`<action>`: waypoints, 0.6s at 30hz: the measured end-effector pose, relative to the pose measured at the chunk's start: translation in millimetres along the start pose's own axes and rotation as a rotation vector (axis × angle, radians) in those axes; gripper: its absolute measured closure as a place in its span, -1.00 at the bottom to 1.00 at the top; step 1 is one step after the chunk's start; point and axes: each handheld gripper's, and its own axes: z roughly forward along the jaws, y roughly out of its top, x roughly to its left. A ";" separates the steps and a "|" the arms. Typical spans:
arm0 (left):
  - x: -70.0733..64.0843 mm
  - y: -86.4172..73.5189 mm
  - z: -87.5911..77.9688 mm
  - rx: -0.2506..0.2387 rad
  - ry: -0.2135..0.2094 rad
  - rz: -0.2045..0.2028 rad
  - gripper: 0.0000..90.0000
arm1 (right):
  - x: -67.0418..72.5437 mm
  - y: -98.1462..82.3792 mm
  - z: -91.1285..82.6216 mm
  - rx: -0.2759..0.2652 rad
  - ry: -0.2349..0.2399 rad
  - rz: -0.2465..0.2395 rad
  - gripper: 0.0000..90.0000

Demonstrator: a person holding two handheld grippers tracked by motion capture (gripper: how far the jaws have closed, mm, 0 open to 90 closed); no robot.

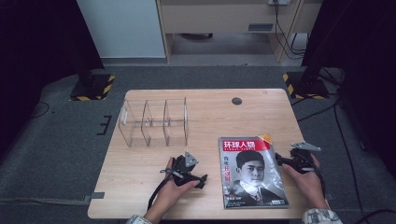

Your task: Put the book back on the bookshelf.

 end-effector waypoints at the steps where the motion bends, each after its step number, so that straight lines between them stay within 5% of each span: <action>1: -0.2 0.2 0.3 -0.001 0.000 0.000 -1.00 | 0.0 0.0 0.0 0.000 0.000 0.000 -0.51; 10: 0.8 2.6 -2.1 -0.008 -0.040 -0.021 -0.95 | -2.3 2.4 -2.1 0.013 0.008 0.041 -0.56; 14: -3.6 7.6 -10.6 -0.053 -0.055 -0.026 -0.91 | -1.1 9.8 -15.3 -0.056 0.006 0.033 -0.56; 18: -13.9 10.1 -15.0 -0.078 -0.090 -0.027 -0.88 | 8.9 16.1 -24.0 -0.090 0.055 0.006 -0.64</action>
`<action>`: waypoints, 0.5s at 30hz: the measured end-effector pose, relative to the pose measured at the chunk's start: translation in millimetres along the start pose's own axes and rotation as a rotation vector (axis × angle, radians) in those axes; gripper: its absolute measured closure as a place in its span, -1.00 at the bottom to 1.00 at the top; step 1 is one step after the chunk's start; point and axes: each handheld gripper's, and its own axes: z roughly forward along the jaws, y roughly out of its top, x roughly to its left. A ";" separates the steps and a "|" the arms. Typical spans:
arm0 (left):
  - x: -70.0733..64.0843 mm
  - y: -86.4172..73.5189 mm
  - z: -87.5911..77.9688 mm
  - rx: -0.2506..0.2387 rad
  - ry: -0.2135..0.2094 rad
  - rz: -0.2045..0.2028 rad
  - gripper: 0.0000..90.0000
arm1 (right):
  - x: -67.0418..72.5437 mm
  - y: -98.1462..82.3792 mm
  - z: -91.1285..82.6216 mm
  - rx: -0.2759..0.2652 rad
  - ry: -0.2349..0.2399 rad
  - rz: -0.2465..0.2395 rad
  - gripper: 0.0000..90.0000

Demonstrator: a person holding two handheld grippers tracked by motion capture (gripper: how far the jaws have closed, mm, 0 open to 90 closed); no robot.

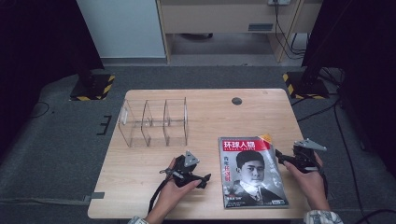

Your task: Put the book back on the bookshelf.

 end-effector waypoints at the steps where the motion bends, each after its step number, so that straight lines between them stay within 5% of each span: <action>1: -4.0 0.9 -0.3 -0.010 -0.009 0.009 -0.84 | 2.1 0.8 -0.7 0.001 0.012 -0.001 -0.66; 5: -20.9 4.9 1.9 -0.024 -0.037 0.037 -0.57 | 9.4 1.6 -4.1 0.006 0.092 -0.034 -0.74; 10: -42.3 9.8 5.5 -0.027 -0.104 0.082 -0.37 | 11.8 -6.5 -2.6 0.062 0.120 -0.082 -0.46; 15: -54.0 11.1 10.0 -0.023 -0.162 0.064 -0.18 | 12.8 -7.6 4.8 0.083 0.143 -0.083 -0.37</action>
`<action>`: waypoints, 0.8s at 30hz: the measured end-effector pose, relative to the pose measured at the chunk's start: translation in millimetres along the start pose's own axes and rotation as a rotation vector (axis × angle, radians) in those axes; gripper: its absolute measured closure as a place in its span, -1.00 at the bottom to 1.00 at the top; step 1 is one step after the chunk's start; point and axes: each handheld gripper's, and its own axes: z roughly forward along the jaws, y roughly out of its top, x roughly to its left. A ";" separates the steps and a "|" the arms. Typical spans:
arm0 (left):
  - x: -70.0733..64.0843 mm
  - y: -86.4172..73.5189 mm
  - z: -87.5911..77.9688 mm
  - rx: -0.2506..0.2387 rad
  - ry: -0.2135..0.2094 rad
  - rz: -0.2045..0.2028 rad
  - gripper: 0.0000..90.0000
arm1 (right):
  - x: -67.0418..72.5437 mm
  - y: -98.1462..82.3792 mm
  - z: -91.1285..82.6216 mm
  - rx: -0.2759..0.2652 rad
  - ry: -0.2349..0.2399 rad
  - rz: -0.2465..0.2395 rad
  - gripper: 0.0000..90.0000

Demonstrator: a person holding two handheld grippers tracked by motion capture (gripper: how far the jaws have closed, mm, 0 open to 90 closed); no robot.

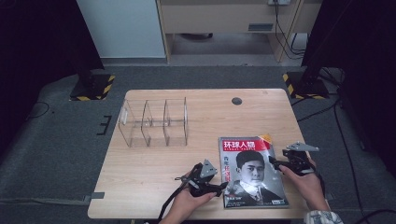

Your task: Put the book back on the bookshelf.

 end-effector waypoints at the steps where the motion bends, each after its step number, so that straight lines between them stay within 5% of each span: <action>1: -0.7 0.7 1.7 -0.008 0.002 0.017 -0.16 | 0.8 -0.3 0.8 0.005 0.002 -0.002 -0.37; 9: -19.0 -0.6 19.9 0.042 -0.038 0.058 -0.09 | 8.3 -0.2 10.9 0.033 0.029 -0.016 -0.51; 15: -24.8 -3.1 26.0 0.047 -0.013 0.076 -0.08 | 9.5 -0.8 16.4 0.056 0.021 -0.006 -0.61; 18: -28.8 -5.6 27.9 0.042 0.017 0.137 -0.07 | 9.2 -2.7 18.6 0.067 0.023 -0.003 -0.60; 24: -28.6 -7.6 29.4 0.021 0.025 0.149 -0.05 | 12.5 -3.5 18.9 0.052 0.030 -0.016 -0.51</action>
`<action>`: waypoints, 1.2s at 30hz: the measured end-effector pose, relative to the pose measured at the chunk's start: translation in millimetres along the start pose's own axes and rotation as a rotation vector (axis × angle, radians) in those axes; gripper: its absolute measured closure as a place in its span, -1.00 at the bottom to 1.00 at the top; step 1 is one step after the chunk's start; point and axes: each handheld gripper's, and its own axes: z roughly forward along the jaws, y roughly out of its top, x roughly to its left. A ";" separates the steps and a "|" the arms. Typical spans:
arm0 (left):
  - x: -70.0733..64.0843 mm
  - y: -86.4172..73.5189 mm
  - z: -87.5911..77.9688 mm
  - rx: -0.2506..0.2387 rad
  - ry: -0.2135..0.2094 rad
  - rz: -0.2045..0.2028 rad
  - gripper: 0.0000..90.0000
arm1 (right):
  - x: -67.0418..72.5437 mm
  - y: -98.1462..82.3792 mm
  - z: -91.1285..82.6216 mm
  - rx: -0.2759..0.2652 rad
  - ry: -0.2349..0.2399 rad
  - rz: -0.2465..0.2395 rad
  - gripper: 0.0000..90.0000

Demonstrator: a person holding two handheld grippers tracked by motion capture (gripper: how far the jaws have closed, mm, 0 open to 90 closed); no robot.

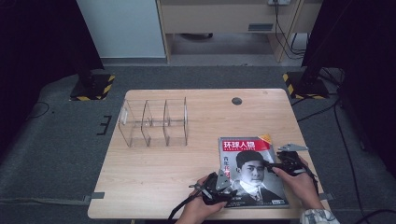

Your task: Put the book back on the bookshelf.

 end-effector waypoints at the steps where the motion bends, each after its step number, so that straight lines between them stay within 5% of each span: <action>1: 0.0 0.0 0.0 0.000 0.000 0.000 -0.05 | 0.0 0.0 0.0 0.000 0.000 0.000 -0.51; 18: 1.7 0.1 0.6 -0.003 -0.006 0.005 -0.03 | 8.0 7.6 -12.6 -0.021 0.004 -0.080 -0.11; 36: 2.4 0.9 1.7 -0.003 -0.007 0.006 -0.03 | 10.7 10.9 -23.1 -0.082 0.094 -0.036 0.20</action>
